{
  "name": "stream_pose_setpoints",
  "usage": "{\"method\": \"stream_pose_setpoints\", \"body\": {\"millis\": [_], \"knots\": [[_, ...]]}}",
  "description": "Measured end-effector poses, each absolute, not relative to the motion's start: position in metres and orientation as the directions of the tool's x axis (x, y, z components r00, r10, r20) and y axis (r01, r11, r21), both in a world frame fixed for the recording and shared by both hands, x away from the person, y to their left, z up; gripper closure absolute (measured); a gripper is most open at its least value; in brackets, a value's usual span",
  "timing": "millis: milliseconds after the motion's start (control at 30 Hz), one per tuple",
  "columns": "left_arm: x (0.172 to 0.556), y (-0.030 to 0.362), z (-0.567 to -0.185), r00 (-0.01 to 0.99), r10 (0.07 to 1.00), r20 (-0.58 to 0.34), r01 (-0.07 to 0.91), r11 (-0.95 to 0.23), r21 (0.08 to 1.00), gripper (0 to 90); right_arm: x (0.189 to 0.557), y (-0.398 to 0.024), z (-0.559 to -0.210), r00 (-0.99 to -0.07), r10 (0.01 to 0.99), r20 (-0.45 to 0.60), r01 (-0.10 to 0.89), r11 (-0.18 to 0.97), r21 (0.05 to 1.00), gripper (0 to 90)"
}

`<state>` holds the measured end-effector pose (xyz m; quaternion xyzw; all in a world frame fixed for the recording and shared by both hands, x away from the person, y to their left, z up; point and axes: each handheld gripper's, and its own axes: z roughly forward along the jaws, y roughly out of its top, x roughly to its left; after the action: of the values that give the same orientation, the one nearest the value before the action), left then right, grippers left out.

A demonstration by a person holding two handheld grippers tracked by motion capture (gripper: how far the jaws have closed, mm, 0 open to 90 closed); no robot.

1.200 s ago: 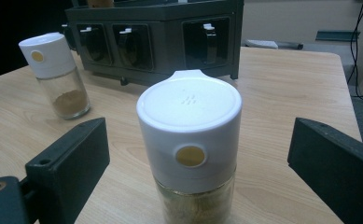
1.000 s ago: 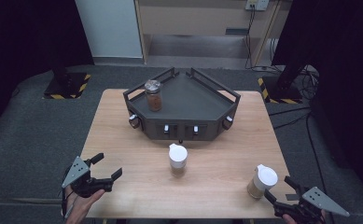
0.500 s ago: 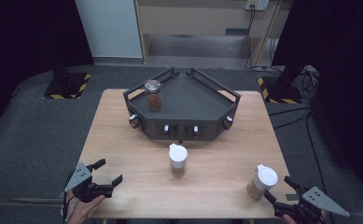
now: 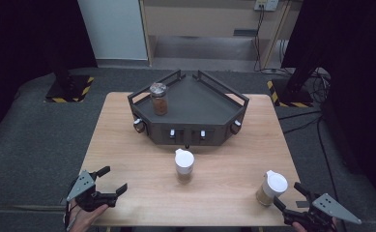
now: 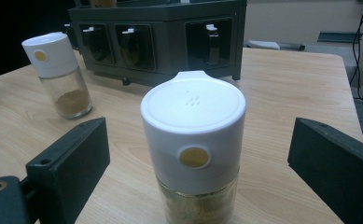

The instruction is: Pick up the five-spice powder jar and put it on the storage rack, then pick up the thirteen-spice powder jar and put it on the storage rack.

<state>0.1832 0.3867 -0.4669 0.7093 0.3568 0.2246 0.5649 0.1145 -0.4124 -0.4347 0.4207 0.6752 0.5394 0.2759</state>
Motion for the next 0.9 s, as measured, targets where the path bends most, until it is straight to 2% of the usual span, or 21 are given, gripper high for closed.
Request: {"method": "stream_pose_setpoints", "body": {"millis": [200,400,900], "knots": [[0.1850,0.3863,-0.4670,0.655,0.751,-0.087,0.258,-0.114,0.959,2.9,0.1141,-0.4125,-0.4346,-0.494,0.866,0.080,0.270,0.065,0.961,5.2],[0.1856,0.3865,-0.4673,0.657,0.749,-0.089,0.261,-0.114,0.959,2.6,0.1115,-0.4100,-0.4345,-0.474,0.877,0.079,0.263,0.056,0.963,1.4],[0.1874,0.3869,-0.4683,0.669,0.738,-0.090,0.260,-0.120,0.958,2.5,0.1136,-0.4075,-0.4294,-0.484,0.871,0.087,0.272,0.055,0.961,0.6]]}}
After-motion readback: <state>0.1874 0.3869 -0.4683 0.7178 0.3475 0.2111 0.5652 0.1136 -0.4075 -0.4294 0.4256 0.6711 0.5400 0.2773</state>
